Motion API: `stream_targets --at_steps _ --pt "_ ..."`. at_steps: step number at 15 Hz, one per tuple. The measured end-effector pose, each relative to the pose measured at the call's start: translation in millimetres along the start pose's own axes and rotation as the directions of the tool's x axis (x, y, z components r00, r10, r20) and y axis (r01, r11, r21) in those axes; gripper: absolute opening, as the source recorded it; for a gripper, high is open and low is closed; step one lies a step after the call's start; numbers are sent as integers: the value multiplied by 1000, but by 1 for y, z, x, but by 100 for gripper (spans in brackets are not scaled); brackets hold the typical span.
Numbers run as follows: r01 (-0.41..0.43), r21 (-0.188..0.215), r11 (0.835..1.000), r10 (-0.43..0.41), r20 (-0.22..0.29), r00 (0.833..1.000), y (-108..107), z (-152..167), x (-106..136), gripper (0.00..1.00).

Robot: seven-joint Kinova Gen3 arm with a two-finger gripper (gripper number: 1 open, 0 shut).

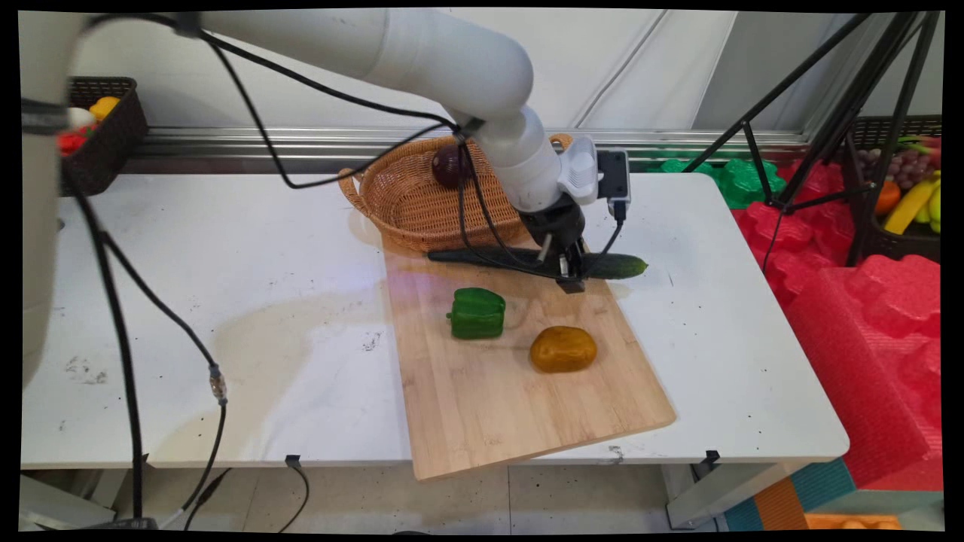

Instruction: Place the picked object in the vegetable basket

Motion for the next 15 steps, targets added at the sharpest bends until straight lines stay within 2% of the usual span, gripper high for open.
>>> stream_targets --at_steps 8,12,15 --pt "-32 87 996 40 -92 995 9 -105 18 0" --pt "42 145 989 -20 -146 989 1 -162 23 0" --pt "131 196 972 -97 -176 980 -11 -198 21 0"
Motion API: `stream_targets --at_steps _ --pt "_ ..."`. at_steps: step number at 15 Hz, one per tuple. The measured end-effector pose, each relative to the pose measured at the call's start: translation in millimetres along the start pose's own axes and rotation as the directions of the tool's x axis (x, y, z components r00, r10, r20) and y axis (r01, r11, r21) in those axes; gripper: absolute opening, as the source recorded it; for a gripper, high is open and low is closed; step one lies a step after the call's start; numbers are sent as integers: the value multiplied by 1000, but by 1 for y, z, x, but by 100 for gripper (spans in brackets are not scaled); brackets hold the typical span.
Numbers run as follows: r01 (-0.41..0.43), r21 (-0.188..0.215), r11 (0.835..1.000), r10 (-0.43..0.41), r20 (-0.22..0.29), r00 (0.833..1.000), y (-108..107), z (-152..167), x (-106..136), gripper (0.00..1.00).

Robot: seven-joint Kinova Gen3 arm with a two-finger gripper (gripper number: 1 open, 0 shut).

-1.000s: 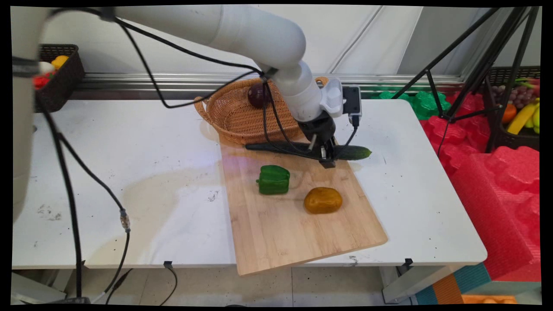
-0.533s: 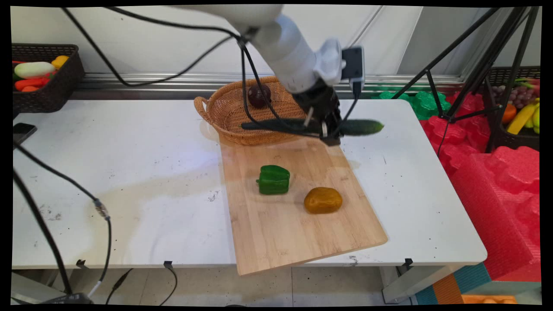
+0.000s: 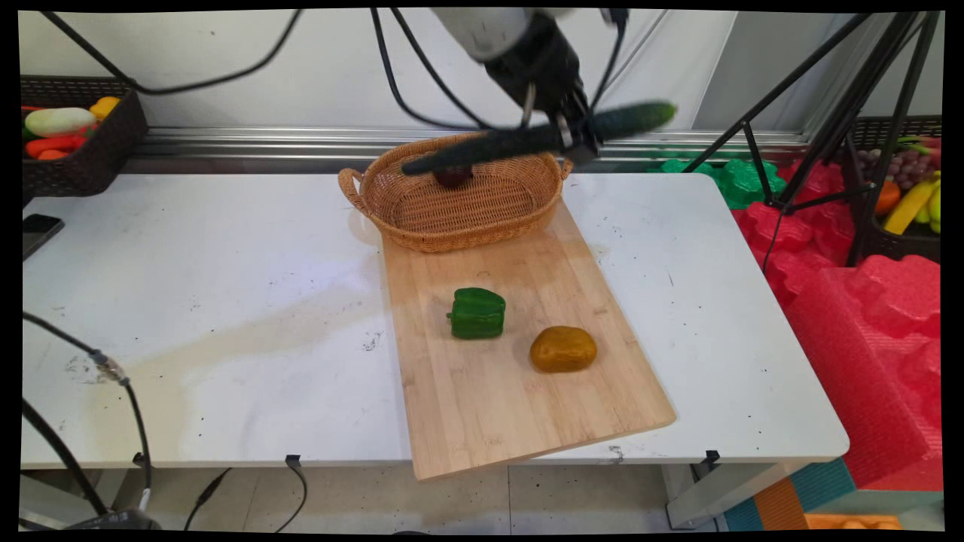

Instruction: Place the picked object in the vegetable basket

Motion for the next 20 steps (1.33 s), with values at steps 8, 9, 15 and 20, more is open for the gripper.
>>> stream_targets --at_steps 8,9,15,20 --pt "276 173 945 -279 -9 960 -59 -28 -11 0" --pt "307 189 933 -311 -10 950 -66 -26 -13 0" --pt "484 275 831 -505 5 863 -100 7 -36 0" --pt "557 302 774 -605 89 792 -108 47 -66 0"
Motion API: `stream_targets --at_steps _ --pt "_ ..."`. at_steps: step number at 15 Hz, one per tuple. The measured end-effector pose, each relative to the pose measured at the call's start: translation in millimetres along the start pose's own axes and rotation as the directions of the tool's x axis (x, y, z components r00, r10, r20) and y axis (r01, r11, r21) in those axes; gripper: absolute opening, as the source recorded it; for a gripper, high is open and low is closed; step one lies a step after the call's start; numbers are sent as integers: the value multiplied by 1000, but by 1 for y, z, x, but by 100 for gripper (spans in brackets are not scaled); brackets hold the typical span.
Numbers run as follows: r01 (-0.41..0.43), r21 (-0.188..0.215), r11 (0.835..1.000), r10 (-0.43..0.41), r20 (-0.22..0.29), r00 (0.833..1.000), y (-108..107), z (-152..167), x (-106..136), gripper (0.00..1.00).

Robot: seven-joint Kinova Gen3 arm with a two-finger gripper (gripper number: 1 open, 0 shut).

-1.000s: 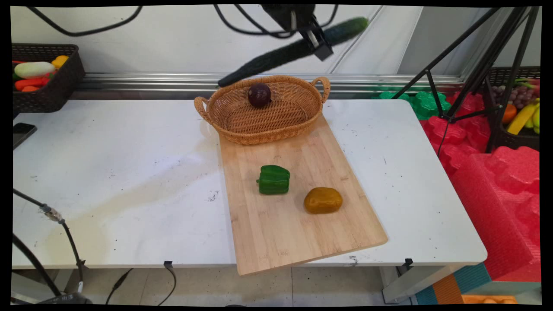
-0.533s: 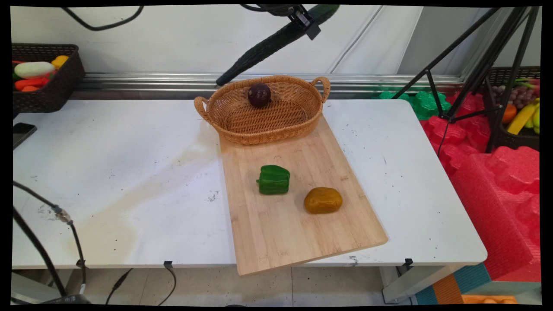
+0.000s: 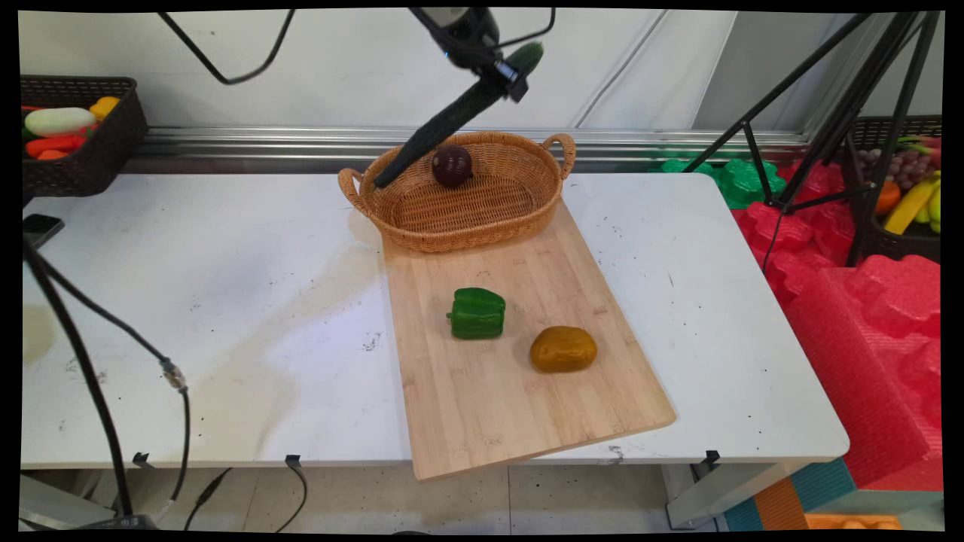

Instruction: Place the picked object in the vegetable basket

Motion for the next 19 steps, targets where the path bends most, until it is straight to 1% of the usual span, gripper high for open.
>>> stream_targets --at_steps 4,9,11,13,14,19 --pt "-3 -1 1000 3 68 998 -3 25 -10 0" --pt "-12 -9 1000 13 155 988 -9 61 -24 0" --pt "-21 -20 1000 24 181 983 -10 76 -27 0" --pt "-26 -28 999 31 194 981 -11 85 -29 0" --pt "-28 -32 999 34 197 980 -12 90 -29 100" --pt "-51 -53 997 60 194 979 -12 107 -27 100"
